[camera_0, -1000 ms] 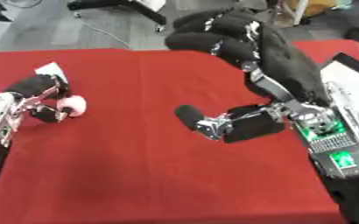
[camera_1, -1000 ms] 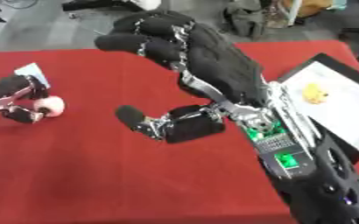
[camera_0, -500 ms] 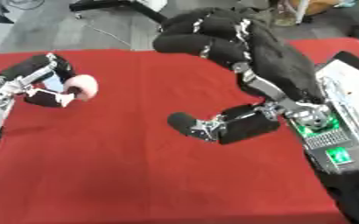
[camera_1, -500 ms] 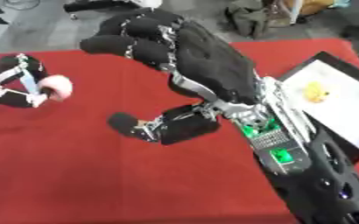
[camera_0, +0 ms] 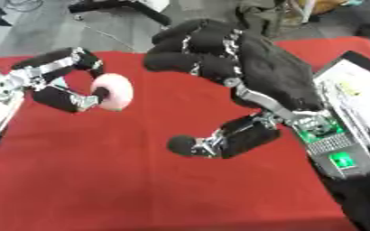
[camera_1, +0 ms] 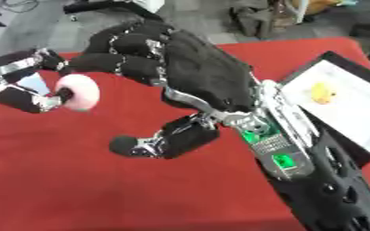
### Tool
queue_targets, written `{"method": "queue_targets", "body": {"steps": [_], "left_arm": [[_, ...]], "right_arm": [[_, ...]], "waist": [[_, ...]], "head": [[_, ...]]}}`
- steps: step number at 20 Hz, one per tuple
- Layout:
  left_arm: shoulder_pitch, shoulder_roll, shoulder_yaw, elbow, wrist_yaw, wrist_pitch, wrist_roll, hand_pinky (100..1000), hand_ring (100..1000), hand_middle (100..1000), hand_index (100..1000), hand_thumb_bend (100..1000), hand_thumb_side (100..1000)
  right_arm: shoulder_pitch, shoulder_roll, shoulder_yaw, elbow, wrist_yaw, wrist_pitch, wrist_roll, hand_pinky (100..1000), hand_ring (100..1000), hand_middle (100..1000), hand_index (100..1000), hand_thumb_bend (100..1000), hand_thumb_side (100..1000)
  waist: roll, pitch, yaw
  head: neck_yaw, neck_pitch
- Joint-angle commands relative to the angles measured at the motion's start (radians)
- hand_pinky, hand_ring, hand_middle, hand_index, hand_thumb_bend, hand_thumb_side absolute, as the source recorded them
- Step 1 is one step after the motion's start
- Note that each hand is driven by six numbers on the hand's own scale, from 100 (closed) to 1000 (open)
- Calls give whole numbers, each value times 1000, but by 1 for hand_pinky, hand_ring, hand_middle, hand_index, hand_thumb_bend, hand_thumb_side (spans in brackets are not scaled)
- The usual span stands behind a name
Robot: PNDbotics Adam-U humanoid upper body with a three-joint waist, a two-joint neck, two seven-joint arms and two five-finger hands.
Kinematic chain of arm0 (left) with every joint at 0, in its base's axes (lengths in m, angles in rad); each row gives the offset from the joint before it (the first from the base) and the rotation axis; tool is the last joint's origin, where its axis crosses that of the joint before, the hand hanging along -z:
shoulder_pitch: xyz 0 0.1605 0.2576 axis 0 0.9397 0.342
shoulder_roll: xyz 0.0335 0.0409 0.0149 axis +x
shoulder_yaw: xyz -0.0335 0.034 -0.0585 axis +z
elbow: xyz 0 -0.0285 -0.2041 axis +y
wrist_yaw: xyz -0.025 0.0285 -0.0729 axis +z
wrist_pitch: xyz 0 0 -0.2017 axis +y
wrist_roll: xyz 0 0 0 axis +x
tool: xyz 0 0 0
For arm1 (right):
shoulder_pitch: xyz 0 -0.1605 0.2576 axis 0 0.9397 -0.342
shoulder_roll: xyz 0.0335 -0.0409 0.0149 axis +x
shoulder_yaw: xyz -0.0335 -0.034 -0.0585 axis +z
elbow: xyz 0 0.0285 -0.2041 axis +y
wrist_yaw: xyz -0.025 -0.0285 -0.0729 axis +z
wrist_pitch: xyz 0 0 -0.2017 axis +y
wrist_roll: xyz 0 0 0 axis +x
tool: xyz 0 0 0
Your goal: Pick up the objects with one hand, pass them to the other hand, and then place them into the box on the other side of the table.
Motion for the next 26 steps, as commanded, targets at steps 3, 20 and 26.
{"method": "queue_targets", "body": {"steps": [3, 20, 26], "left_arm": [[-28, 34, -24, -77, 93, 86, -48, 662, 509, 452, 541, 100, 305], [-40, -10, -44, -127, 142, 151, -105, 663, 511, 456, 545, 100, 332], [-40, -18, -47, -134, 153, 163, -120, 665, 514, 458, 548, 100, 344]], "right_arm": [[-14, 30, 10, 55, 86, -14, 19, 843, 858, 809, 900, 412, 335], [-14, 115, 26, 292, 352, -5, -124, 803, 813, 753, 857, 349, 211], [-16, 126, 27, 315, 400, 50, -262, 699, 684, 590, 721, 212, 100]], "waist": [[4, -14, 5], [8, -11, 12], [8, -11, 12]], "head": [[-12, -3], [-35, -3], [-38, -3]]}}
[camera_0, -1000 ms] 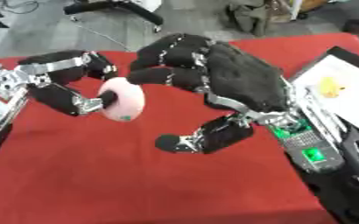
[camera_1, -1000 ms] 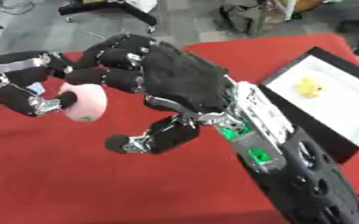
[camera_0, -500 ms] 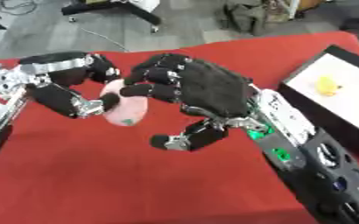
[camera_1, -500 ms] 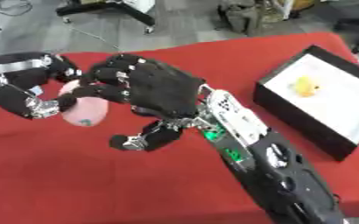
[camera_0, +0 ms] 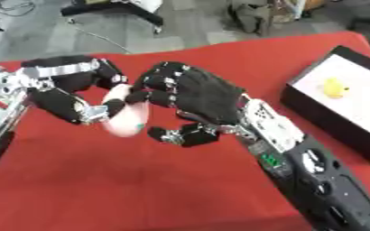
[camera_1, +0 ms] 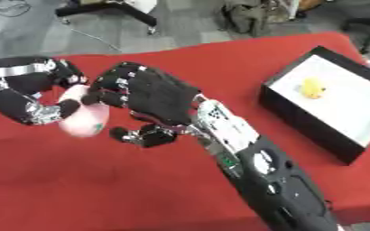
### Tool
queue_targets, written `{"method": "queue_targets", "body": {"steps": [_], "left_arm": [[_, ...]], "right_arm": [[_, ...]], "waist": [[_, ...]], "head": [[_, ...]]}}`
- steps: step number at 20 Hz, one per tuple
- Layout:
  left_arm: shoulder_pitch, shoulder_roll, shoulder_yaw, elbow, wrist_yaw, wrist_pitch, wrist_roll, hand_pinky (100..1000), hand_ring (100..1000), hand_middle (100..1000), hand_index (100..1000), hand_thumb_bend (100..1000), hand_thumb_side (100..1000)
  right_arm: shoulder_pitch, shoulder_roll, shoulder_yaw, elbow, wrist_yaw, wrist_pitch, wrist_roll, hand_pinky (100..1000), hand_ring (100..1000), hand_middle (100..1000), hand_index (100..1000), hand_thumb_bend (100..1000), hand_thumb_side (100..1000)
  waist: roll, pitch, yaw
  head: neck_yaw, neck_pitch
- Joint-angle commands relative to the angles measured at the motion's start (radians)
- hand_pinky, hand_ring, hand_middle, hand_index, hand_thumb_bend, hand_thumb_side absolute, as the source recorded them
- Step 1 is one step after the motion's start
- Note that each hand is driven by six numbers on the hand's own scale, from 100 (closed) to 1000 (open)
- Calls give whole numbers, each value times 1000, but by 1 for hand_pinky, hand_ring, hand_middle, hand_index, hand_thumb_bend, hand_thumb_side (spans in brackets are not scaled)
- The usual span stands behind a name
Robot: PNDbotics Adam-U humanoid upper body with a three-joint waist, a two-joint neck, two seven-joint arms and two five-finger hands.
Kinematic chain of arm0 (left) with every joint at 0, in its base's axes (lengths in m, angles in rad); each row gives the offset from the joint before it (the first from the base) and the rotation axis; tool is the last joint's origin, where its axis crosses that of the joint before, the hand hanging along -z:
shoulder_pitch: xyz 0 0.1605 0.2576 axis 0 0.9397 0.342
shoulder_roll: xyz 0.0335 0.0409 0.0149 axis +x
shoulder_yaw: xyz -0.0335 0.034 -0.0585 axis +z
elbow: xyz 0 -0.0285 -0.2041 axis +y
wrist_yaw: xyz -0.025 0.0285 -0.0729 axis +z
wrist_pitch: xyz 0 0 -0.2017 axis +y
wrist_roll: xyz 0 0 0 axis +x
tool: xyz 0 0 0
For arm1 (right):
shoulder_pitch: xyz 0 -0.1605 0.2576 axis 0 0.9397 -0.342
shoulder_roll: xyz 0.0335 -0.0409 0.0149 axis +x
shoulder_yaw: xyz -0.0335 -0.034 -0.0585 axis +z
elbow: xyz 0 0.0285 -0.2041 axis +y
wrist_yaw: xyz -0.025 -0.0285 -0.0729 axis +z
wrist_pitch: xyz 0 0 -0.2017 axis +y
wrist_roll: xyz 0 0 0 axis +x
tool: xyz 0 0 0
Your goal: Pick up the objects with one hand, pass them to the other hand, and then place them into the box on the other side of the table.
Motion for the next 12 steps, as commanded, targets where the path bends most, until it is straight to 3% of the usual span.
{"method": "queue_targets", "body": {"steps": [1, 3, 4, 7, 12], "left_arm": [[-22, 4, 3, -28, 17, 4, -10, 665, 514, 459, 549, 100, 345], [-22, 2, 3, -29, 19, 6, -12, 666, 514, 459, 549, 100, 345], [-22, 2, 4, -30, 19, 7, -13, 666, 514, 459, 549, 100, 345], [-21, 0, 6, -26, 18, 9, -10, 665, 515, 460, 550, 100, 348], [-17, -2, 9, -18, 14, 12, -7, 665, 520, 466, 557, 100, 362]], "right_arm": [[-18, 6, -4, 9, 30, 37, -84, 683, 658, 559, 690, 174, 100], [-17, 8, -2, 19, 37, 58, -140, 663, 622, 509, 632, 100, 100], [-17, 9, 0, 25, 38, 65, -166, 662, 619, 505, 626, 100, 100], [-16, 13, 3, 42, 19, 84, -233, 631, 573, 439, 491, 100, 100], [-15, 13, 11, 60, -28, 97, -293, 627, 561, 421, 328, 100, 100]], "waist": [[1, -11, 2], [0, -11, 3], [0, -11, 3], [0, -12, 4], [-1, -12, 4]], "head": [[-3, -3], [-3, -3], [-3, -3], [-3, -3], [-6, -3]]}}
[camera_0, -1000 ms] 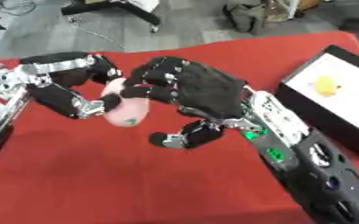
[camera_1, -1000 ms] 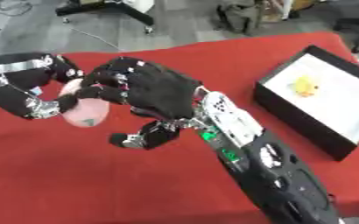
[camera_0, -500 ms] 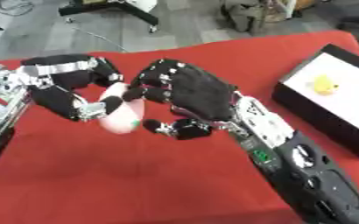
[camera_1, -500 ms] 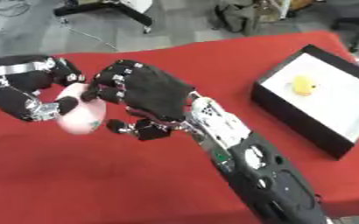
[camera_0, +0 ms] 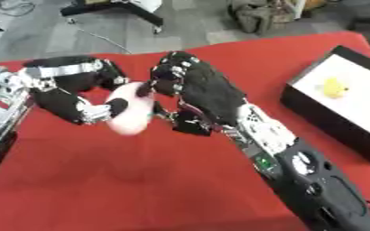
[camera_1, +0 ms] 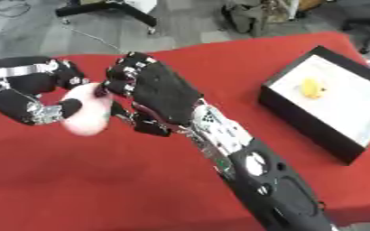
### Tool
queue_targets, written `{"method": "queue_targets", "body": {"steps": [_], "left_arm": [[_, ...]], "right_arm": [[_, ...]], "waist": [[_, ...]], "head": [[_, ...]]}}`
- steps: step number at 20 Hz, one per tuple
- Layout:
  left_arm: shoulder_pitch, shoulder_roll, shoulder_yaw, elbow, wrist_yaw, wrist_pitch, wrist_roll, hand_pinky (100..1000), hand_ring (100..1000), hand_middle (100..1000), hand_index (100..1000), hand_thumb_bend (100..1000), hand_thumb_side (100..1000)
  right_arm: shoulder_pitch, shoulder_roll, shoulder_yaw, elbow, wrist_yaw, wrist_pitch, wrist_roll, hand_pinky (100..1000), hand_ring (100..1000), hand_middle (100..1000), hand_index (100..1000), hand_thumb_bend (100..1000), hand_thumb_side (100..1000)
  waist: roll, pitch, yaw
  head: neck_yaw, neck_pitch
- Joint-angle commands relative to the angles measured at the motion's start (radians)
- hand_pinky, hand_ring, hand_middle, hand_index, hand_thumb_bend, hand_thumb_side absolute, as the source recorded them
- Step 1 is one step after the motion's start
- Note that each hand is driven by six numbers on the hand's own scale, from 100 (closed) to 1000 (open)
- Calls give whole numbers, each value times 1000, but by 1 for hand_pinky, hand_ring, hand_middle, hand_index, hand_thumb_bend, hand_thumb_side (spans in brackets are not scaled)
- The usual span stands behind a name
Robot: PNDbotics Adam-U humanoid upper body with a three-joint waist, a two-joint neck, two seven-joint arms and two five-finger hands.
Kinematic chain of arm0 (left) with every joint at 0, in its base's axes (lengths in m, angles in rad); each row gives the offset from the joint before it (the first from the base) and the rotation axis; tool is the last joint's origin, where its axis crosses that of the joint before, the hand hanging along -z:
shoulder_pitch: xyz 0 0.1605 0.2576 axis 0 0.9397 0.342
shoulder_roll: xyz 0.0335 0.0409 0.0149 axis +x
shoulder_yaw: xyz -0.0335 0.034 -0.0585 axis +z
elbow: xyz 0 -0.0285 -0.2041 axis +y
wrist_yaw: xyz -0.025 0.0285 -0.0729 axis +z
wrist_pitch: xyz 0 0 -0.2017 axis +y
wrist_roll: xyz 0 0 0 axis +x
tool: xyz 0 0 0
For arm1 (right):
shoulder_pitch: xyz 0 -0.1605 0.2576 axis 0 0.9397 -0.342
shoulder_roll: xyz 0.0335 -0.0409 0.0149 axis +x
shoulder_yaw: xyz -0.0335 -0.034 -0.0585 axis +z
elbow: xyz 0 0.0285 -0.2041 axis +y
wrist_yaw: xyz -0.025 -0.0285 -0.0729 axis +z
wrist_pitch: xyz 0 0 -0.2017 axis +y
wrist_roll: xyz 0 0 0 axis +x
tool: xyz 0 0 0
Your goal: Pick up the objects with one hand, pass them to the other hand, and then place them into the box on the other side of the table.
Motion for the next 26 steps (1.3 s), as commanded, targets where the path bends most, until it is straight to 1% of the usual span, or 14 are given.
{"method": "queue_targets", "body": {"steps": [1, 3, 5, 6, 7, 8, 9, 10, 12, 15, 17, 20, 23, 26], "left_arm": [[-17, 12, 10, -7, 5, 2, 2, 666, 523, 471, 563, 100, 368], [-16, 13, 13, -1, 1, 2, 4, 671, 535, 490, 586, 100, 407], [-16, 13, 21, 7, -7, 0, 1, 681, 554, 517, 620, 100, 539], [-16, 12, 26, 9, -9, -2, -4, 688, 572, 538, 646, 100, 637], [-16, 11, 33, 12, -8, -6, -8, 688, 574, 541, 649, 100, 647], [-17, 10, 42, 17, -6, -10, -9, 694, 589, 560, 669, 120, 735], [-18, 9, 53, 23, -5, -14, -6, 696, 591, 564, 673, 141, 757], [-21, 8, 65, 32, -5, -17, 1, 698, 597, 572, 682, 184, 800], [-26, 5, 88, 55, -12, -23, 21, 701, 604, 581, 692, 225, 849], [-35, 1, 118, 106, -32, -30, 57, 703, 610, 589, 700, 249, 901], [-38, -5, 138, 146, -40, -30, 78, 703, 611, 592, 703, 246, 922], [-36, -8, 179, 196, -69, -39, 114, 705, 615, 599, 710, 226, 940], [-15, -4, 233, 250, -114, -45, 168, 703, 613, 596, 705, 205, 930], [21, 8, 302, 304, -158, -47, 237, 702, 610, 593, 700, 177, 914]], "right_arm": [[-16, -3, -2, 3, -28, 2, -23, 628, 563, 420, 314, 100, 100], [-16, -5, 1, 4, -40, -9, -18, 631, 565, 420, 297, 100, 100], [-17, -9, 4, -2, -50, -24, -11, 636, 566, 420, 288, 100, 100], [-18, -13, 6, -10, -51, -33, -8, 639, 566, 422, 283, 100, 100], [-18, -17, 8, -19, -51, -42, -5, 639, 566, 422, 283, 100, 100], [-19, -21, 11, -28, -51, -51, -3, 642, 566, 424, 280, 100, 100], [-19, -26, 15, -39, -51, -60, -2, 642, 566, 425, 280, 100, 100], [-21, -31, 19, -52, -54, -68, -1, 643, 565, 427, 280, 100, 100], [-23, -40, 24, -79, -60, -77, -4, 644, 565, 432, 279, 100, 100], [-26, -55, 28, -119, -82, -83, -7, 645, 565, 433, 277, 100, 100], [-27, -65, 27, -146, -104, -79, -8, 645, 564, 433, 276, 100, 100], [-24, -89, 13, -186, -152, -56, -11, 643, 563, 425, 275, 100, 100], [-13, -122, -21, -217, -229, 1, -19, 638, 563, 412, 273, 100, 100], [0, -180, -78, -242, -311, 77, -32, 634, 563, 404, 271, 100, 100]], "waist": [[-1, -12, 2], [-2, -12, 2], [-3, -12, 2], [-3, -12, 2], [-4, -12, 2], [-4, -12, 2], [-5, -13, 2], [-6, -13, 2], [-8, -14, 1], [-9, -16, -1], [-10, -16, -3], [-11, -16, -5], [-13, -15, -8], [-15, -15, -9]], "head": [[-2, -3], [-2, -3], [0, -3], [0, -3], [0, -3], [0, -3], [-1, -3], [-1, -3], [-1, -3], [-4, -3], [-9, -3], [-21, -3], [-35, -3], [-57, -3]]}}
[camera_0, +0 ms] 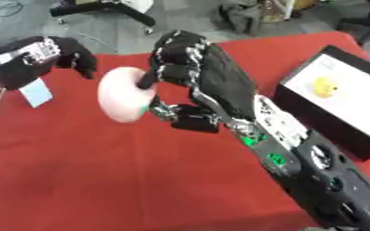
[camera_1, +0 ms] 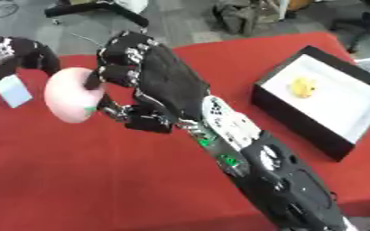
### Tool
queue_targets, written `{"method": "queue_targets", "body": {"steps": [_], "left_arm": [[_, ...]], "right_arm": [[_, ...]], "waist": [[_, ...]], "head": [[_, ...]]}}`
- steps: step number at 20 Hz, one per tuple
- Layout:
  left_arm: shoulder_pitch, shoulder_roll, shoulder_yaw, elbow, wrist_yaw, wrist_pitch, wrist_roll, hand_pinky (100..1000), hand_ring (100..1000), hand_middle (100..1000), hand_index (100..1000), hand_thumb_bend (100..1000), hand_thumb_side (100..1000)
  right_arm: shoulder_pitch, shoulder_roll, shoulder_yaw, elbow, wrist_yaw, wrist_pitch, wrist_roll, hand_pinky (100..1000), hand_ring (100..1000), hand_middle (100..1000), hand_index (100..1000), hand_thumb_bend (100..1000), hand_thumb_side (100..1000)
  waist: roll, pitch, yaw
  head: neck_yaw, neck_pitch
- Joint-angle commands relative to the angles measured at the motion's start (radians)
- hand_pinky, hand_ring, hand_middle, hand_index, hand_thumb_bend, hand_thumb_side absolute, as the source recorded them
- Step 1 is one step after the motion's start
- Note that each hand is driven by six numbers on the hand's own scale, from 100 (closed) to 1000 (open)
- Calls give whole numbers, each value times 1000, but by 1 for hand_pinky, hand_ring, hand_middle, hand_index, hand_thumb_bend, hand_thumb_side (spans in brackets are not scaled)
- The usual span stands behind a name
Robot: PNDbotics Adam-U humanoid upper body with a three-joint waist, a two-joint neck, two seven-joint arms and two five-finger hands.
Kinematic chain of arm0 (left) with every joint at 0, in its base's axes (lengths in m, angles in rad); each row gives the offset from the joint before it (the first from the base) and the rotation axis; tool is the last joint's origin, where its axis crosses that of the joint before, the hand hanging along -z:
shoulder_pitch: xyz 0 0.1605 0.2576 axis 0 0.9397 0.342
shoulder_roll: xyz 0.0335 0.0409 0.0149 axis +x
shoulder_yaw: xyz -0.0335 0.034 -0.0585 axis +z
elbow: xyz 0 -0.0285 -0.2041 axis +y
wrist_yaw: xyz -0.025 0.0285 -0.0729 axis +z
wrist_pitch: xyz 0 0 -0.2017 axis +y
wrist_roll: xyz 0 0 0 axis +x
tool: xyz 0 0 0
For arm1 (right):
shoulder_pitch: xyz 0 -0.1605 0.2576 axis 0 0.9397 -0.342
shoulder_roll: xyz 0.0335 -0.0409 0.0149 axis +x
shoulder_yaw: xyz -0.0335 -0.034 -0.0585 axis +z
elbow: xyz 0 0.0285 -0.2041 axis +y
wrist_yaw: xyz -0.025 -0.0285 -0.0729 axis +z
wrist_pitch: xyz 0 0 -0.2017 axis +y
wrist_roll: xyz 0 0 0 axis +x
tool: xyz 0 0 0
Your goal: Pick up the objects with one hand, pass them to the other hand, and then place them into the box on the other side of the table.
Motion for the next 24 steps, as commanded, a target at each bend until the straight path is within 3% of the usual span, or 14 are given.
{"method": "queue_targets", "body": {"steps": [1, 5, 8, 11, 14, 16, 18, 19, 22, 24], "left_arm": [[17, 33, 82, 39, -42, -4, 72, 701, 610, 593, 699, 172, 910], [92, 51, 163, 54, -54, -13, 145, 699, 606, 588, 692, 143, 899], [171, 63, 219, 23, -59, -25, 189, 700, 606, 588, 691, 131, 891], [236, 64, 260, -23, -79, -37, 225, 701, 607, 589, 693, 121, 878], [300, 57, 308, -72, -108, -33, 279, 674, 586, 567, 674, 219, 832], [328, 51, 331, -97, -127, -14, 324, 662, 577, 560, 667, 253, 817], [343, 46, 345, -118, -142, 3, 359, 655, 572, 553, 661, 287, 802], [347, 46, 350, -126, -149, 10, 372, 651, 569, 550, 658, 303, 795], [345, 49, 358, -135, -170, 27, 398, 651, 571, 552, 661, 310, 789], [337, 54, 362, -131, -187, 32, 408, 654, 574, 555, 664, 316, 784]], "right_arm": [[0, -74, -72, -37, -80, 79, -16, 633, 562, 401, 270, 100, 100], [45, -163, -169, 27, -155, 192, -71, 620, 559, 373, 262, 100, 100], [86, -239, -265, 157, -204, 287, -137, 612, 557, 354, 262, 100, 100], [100, -297, -331, 307, -255, 352, -180, 608, 563, 340, 265, 100, 100], [95, -339, -395, 466, -299, 403, -200, 610, 572, 338, 292, 100, 100], [86, -358, -423, 566, -319, 432, -191, 628, 604, 364, 396, 100, 100], [77, -374, -436, 654, -317, 452, -135, 665, 670, 437, 565, 100, 101], [74, -380, -437, 689, -306, 453, -83, 700, 734, 511, 692, 159, 216], [67, -403, -446, 736, -218, 425, 97, 759, 809, 647, 844, 456, 386], [67, -412, -462, 724, -144, 400, 199, 785, 836, 705, 905, 625, 411]], "waist": [[-2, -15, -1], [-6, -13, 0], [-11, -13, 6], [-14, -13, 13], [-15, -13, 19], [-15, -13, 23], [-16, -14, 26], [-16, -14, 28], [-18, -15, 31], [-19, -16, 30]], "head": [[-27, -3], [-96, -3], [-195, -3], [-257, -3], [-288, -3], [-299, -3], [-305, -3], [-305, -3], [-299, -3], [-289, -3]]}}
